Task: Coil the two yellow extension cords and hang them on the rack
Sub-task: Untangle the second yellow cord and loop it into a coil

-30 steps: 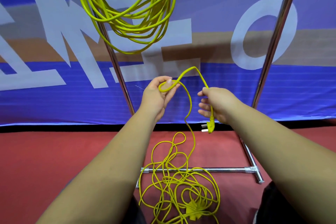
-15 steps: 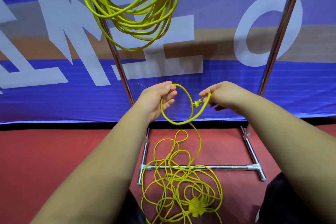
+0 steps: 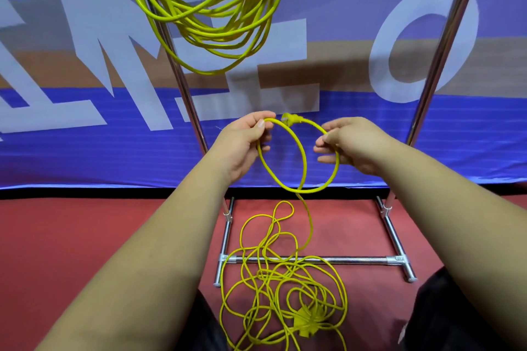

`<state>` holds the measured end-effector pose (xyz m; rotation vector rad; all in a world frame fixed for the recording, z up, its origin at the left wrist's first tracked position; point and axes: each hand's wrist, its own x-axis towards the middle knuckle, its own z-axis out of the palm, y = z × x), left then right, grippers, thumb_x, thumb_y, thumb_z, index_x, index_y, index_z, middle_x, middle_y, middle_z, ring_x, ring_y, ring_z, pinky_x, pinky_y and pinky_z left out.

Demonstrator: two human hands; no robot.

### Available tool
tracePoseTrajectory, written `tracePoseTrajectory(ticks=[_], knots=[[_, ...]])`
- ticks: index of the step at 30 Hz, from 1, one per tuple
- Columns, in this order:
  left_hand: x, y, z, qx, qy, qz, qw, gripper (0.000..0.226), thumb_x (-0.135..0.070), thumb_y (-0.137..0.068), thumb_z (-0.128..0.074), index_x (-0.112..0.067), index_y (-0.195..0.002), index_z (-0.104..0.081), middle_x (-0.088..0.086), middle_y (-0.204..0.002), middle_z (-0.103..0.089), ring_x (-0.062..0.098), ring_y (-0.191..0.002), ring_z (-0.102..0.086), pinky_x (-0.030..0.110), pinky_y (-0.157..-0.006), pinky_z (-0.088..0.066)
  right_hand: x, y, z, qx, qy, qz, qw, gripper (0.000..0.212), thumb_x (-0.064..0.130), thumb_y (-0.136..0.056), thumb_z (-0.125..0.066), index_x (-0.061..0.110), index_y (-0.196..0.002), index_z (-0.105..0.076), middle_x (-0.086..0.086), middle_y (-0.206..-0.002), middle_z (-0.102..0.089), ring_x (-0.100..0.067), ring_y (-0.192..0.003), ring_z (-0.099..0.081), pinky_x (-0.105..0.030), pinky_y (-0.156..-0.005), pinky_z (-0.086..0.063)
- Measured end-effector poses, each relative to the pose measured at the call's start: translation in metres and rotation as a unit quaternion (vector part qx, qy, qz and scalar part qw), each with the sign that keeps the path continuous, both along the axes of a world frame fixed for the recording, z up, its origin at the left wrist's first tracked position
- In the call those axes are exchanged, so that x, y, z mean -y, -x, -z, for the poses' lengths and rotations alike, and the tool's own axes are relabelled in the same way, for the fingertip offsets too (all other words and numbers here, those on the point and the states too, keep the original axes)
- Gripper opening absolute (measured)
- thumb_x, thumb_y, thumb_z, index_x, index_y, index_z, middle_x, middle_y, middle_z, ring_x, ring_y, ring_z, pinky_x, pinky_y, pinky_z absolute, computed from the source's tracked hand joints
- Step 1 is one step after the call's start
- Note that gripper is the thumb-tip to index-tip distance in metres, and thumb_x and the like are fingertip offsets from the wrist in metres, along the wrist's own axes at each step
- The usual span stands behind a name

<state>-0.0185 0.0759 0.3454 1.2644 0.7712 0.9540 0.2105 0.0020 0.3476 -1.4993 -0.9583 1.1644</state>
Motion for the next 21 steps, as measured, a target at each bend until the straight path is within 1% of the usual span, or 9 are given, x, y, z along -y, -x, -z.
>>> tracePoseTrajectory(ticks=[2,4,6,9,12,14,17,19,21], knots=[[0.000,-0.003,-0.003,0.079,0.037,0.014,0.996,0.027,-0.008,-0.108,-0.043,-0.018,-0.116,-0.067,-0.007,-0.086,-0.066,0.013,-0.078,-0.055,0.031,-0.071,-0.043,0.002,0.003,0.000,-0.040,0.045,-0.020,0.998,0.016,0.000,-0.103,-0.057,0.006,-0.116,-0.063,-0.016,-0.100,-0.072,-0.025,-0.087,-0.081,-0.049,-0.089,-0.065],[0.000,-0.006,-0.004,0.143,0.076,0.016,0.987,0.025,-0.008,-0.108,-0.042,-0.018,-0.120,-0.063,-0.006,-0.086,-0.065,0.012,-0.074,-0.053,0.031,-0.068,-0.040,0.003,0.006,0.004,-0.061,0.084,-0.071,0.992,0.009,0.013,-0.109,-0.052,0.011,-0.114,-0.060,-0.017,-0.109,-0.073,-0.036,-0.096,-0.080,-0.055,-0.096,-0.061],[0.000,-0.009,-0.004,0.175,0.109,-0.006,0.978,0.026,-0.010,-0.109,-0.042,-0.020,-0.122,-0.062,-0.008,-0.088,-0.066,0.010,-0.072,-0.054,0.030,-0.066,-0.039,0.006,0.012,0.007,-0.082,0.117,-0.126,0.982,0.016,0.022,-0.114,-0.044,0.010,-0.118,-0.054,-0.020,-0.118,-0.077,-0.044,-0.104,-0.077,-0.059,-0.100,-0.058],[-0.003,-0.008,0.001,0.185,0.144,-0.055,0.970,0.027,-0.013,-0.109,-0.043,-0.023,-0.122,-0.065,-0.010,-0.091,-0.071,0.007,-0.072,-0.058,0.028,-0.065,-0.041,0.007,0.025,0.010,-0.067,0.119,-0.188,0.973,0.038,0.027,-0.118,-0.032,0.000,-0.127,-0.057,-0.018,-0.118,-0.079,-0.037,-0.110,-0.077,-0.052,-0.101,-0.054],[-0.008,-0.004,0.005,0.151,0.167,-0.109,0.968,0.028,-0.014,-0.109,-0.044,-0.023,-0.119,-0.069,-0.012,-0.092,-0.073,0.005,-0.070,-0.060,0.027,-0.064,-0.041,0.007,0.034,0.009,-0.089,0.087,-0.168,0.978,0.045,0.026,-0.117,-0.034,-0.003,-0.108,-0.069,-0.014,-0.100,-0.080,-0.032,-0.098,-0.078,-0.048,-0.095,-0.059],[-0.011,-0.002,0.009,0.072,0.175,-0.152,0.970,0.030,-0.014,-0.106,-0.046,-0.022,-0.121,-0.070,-0.012,-0.088,-0.073,0.006,-0.065,-0.057,0.027,-0.063,-0.042,0.006,0.035,0.009,-0.118,0.074,-0.102,0.985,0.034,0.023,-0.116,-0.043,0.001,-0.103,-0.066,-0.009,-0.081,-0.069,-0.026,-0.075,-0.075,-0.049,-0.078,-0.065],[-0.014,0.002,0.016,-0.179,0.147,-0.185,0.955,0.032,-0.011,-0.099,-0.049,-0.016,-0.121,-0.071,-0.006,-0.087,-0.071,0.012,-0.066,-0.057,0.030,-0.064,-0.051,0.002,0.030,0.010,-0.132,0.081,-0.069,0.985,0.030,0.024,-0.116,-0.042,0.007,-0.103,-0.062,-0.001,-0.070,-0.055,-0.013,-0.053,-0.053,-0.035,-0.061,-0.058],[-0.012,0.003,0.018,-0.354,0.040,-0.167,0.919,0.029,-0.011,-0.097,-0.055,-0.013,-0.123,-0.068,0.000,-0.097,-0.070,0.018,-0.080,-0.064,0.033,-0.074,-0.058,0.000,0.026,0.010,-0.146,0.090,-0.070,0.983,0.030,0.027,-0.117,-0.039,0.009,-0.107,-0.061,0.003,-0.066,-0.049,-0.009,-0.051,-0.043,-0.027,-0.055,-0.048],[-0.006,-0.001,0.020,-0.442,-0.126,-0.121,0.880,0.035,-0.013,-0.093,-0.065,-0.017,-0.127,-0.062,0.001,-0.114,-0.065,0.018,-0.100,-0.063,0.031,-0.084,-0.054,-0.003,0.024,0.013,-0.152,0.088,-0.058,0.983,0.027,0.028,-0.116,-0.041,0.010,-0.113,-0.060,0.005,-0.065,-0.046,-0.007,-0.051,-0.038,-0.023,-0.049,-0.042]])
